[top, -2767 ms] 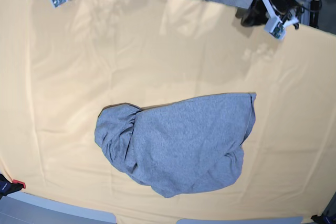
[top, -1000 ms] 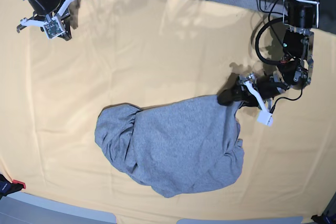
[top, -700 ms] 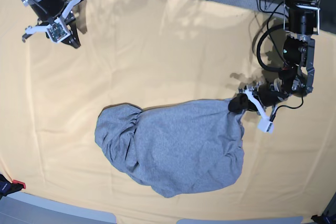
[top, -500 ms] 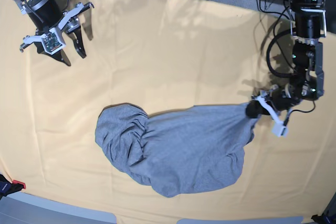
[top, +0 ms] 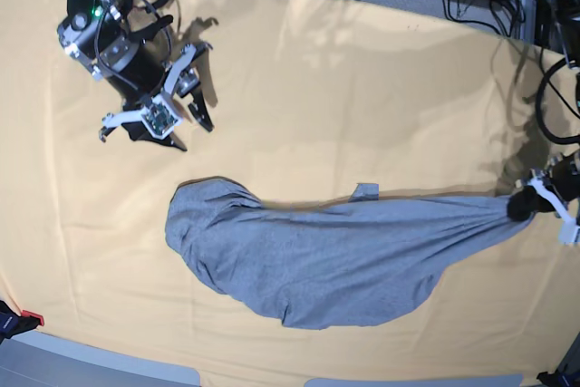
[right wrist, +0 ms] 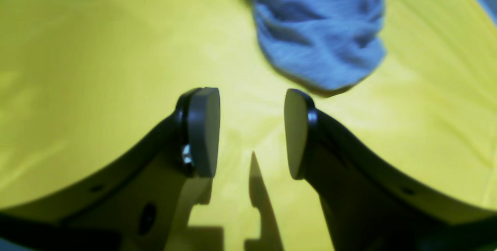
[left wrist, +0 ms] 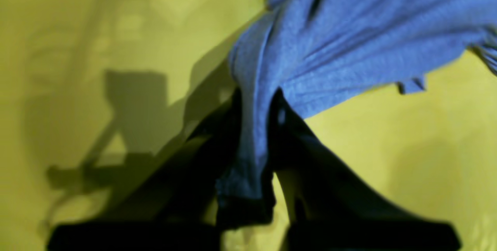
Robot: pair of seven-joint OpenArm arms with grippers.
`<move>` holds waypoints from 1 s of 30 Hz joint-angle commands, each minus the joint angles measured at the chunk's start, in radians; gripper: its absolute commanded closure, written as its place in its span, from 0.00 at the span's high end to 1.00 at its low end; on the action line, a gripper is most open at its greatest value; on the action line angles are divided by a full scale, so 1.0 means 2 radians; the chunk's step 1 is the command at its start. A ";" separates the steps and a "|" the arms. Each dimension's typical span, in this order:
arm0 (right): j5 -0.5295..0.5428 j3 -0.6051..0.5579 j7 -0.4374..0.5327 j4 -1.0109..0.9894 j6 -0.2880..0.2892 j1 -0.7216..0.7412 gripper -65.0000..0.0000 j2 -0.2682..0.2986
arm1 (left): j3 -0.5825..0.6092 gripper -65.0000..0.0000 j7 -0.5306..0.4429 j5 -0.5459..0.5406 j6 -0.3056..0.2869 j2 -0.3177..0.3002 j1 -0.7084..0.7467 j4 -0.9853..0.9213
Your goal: Layout the t-shirt on the table in an organized manner, then fold the t-shirt properly
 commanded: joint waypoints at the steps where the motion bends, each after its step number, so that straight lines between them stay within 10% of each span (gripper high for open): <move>1: 0.010 0.001 0.014 0.000 0.000 0.010 0.45 0.003 | -0.006 0.00 -0.010 -0.008 -0.001 -0.017 -0.012 0.007; 10: 0.042 -0.030 0.014 -0.101 0.031 0.093 0.45 0.003 | -0.006 0.00 -0.009 -0.006 0.001 -0.032 -0.012 0.007; 30: -0.123 -0.141 0.049 -0.301 -0.014 0.255 0.38 0.003 | -0.006 0.00 -0.008 0.001 0.001 -0.031 -0.012 0.007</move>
